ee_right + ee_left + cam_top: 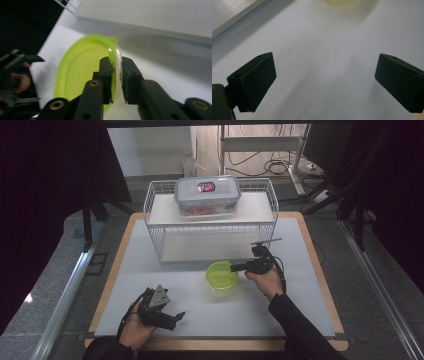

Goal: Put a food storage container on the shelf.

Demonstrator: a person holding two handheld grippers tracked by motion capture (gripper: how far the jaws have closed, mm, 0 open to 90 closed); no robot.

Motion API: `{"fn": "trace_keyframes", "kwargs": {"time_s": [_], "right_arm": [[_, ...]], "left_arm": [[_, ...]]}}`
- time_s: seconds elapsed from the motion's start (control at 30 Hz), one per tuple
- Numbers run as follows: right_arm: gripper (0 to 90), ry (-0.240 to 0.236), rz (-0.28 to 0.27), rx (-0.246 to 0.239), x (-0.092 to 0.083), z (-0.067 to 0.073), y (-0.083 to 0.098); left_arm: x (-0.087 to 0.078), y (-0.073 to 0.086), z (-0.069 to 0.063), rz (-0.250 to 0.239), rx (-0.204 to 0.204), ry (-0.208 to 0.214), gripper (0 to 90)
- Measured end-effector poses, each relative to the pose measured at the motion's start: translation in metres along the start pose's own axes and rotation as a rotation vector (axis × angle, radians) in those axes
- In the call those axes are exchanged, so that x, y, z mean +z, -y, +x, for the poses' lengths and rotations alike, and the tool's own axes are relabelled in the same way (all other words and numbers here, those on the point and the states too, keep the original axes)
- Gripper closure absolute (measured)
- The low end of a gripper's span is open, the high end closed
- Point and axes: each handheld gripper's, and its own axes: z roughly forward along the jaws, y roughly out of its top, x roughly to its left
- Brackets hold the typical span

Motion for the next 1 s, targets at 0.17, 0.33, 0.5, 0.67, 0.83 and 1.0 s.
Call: {"fn": "trace_keyframes", "kwargs": {"time_s": [0.17, 0.33, 0.5, 0.67, 0.83, 1.0], "right_arm": [[81.7, -0.010, -0.002, 0.018, 0.001, 0.002, 0.000], [82.6, -0.046, -0.009, 0.032, -0.002, 0.006, 0.000], [83.1, -0.061, -0.030, 0.018, -0.007, 0.012, -0.002], [83.3, -0.064, -0.054, -0.003, -0.014, 0.017, -0.005], [83.6, -0.081, -0.078, -0.009, -0.023, 0.024, -0.008], [84.5, -0.115, -0.119, -0.029, -0.039, 0.039, -0.015]], "left_arm": [[0.000, 0.000, 0.000, -0.002, -0.002, 0.000, 3.7], [0.000, 0.000, 0.000, -0.001, -0.001, 0.001, 3.7], [0.000, 0.000, 0.000, 0.000, -0.002, 0.001, 3.7], [0.000, 0.000, 0.000, -0.001, -0.002, 0.000, 3.7], [0.000, 0.000, 0.000, -0.004, -0.003, -0.002, 3.7], [0.000, 0.000, 0.000, -0.004, -0.001, -0.003, 3.7]]}}
